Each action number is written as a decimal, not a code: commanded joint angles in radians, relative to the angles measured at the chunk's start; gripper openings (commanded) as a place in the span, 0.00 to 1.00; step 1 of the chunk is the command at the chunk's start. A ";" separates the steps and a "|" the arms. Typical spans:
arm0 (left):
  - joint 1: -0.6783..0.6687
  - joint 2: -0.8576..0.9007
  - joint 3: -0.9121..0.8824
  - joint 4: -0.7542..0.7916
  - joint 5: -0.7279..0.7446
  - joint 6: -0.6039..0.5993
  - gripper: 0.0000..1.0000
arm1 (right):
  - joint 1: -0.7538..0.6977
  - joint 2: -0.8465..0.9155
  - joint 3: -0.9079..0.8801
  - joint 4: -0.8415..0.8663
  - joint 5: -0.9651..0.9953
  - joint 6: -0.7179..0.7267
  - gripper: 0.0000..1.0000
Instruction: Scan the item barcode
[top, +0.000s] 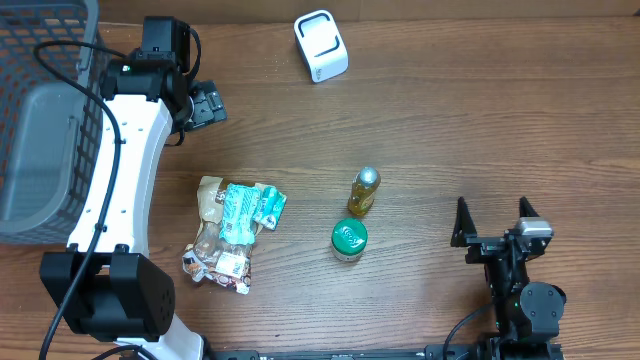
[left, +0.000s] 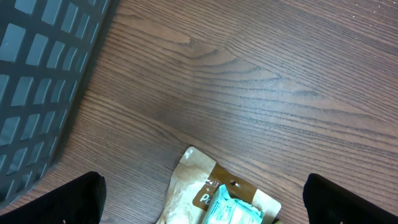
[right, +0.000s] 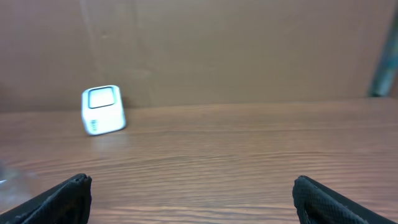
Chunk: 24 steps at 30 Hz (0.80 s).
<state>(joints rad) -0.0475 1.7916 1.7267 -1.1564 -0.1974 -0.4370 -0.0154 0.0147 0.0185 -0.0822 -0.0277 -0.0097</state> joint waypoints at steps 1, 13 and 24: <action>0.001 -0.013 0.009 -0.002 0.008 0.014 1.00 | -0.005 -0.012 -0.010 0.006 -0.079 0.013 1.00; 0.001 -0.013 0.009 -0.002 0.008 0.014 1.00 | -0.005 -0.012 -0.010 0.006 -0.079 0.143 1.00; 0.001 -0.013 0.009 -0.002 0.008 0.014 1.00 | -0.005 -0.012 0.036 -0.026 -0.102 0.320 1.00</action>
<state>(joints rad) -0.0475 1.7916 1.7267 -1.1564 -0.1974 -0.4370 -0.0154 0.0147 0.0185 -0.0975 -0.1131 0.2371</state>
